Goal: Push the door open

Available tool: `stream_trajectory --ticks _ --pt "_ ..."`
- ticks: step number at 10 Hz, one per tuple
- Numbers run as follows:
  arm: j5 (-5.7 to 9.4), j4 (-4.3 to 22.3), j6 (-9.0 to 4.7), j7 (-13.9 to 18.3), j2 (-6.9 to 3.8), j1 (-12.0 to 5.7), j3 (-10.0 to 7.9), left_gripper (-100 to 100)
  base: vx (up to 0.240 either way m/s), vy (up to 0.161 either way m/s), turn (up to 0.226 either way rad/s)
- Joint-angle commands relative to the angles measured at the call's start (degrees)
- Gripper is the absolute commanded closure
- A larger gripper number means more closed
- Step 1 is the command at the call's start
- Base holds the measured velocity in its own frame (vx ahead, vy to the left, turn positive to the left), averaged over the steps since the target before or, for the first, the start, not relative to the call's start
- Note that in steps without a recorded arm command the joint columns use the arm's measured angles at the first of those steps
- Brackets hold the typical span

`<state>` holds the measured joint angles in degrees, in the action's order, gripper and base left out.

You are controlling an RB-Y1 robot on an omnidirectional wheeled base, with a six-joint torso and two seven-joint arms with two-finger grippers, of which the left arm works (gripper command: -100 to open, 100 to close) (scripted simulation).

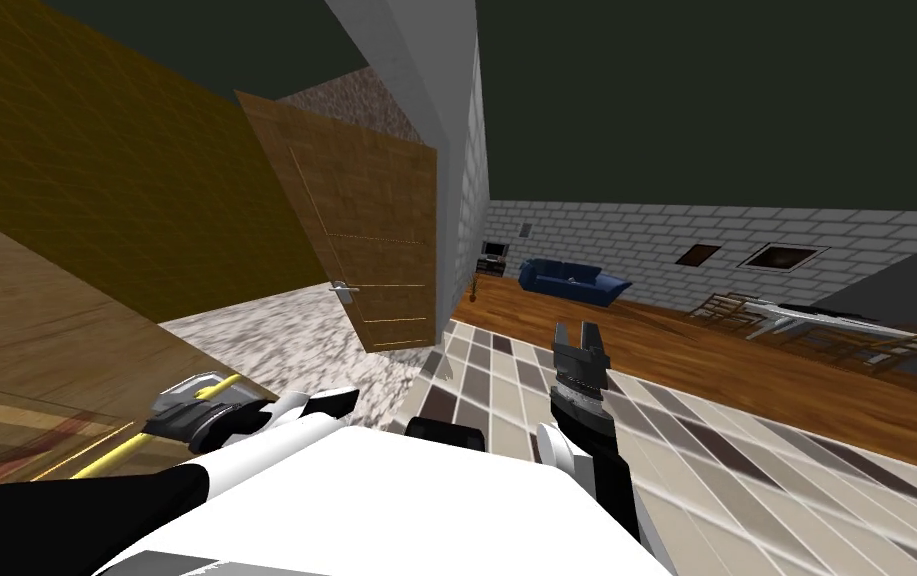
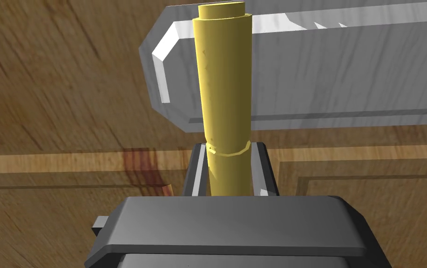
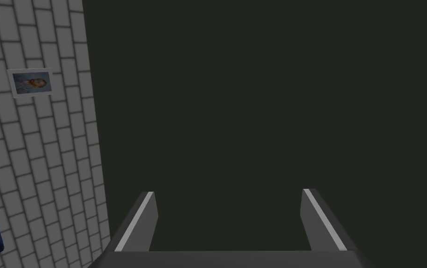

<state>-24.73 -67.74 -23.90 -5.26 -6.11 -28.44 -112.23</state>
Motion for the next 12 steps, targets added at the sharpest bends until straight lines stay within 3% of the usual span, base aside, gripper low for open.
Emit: stream_trajectory --ticks 1,8,10,12 --pt "0.54 1.0 -0.75 -0.5 -1.64 0.56 -1.03 100 0.127 0.101 0.085" --pt "2.33 1.1 0.42 -1.5 -3.54 1.96 -7.24 100 0.153 0.160 0.097" --pt "2.67 1.3 0.68 -1.3 -3.66 2.54 -4.56 100 0.054 0.071 0.092" --pt "3.14 1.4 0.82 -1.4 -3.83 2.98 -3.03 100 0.072 0.096 0.113"
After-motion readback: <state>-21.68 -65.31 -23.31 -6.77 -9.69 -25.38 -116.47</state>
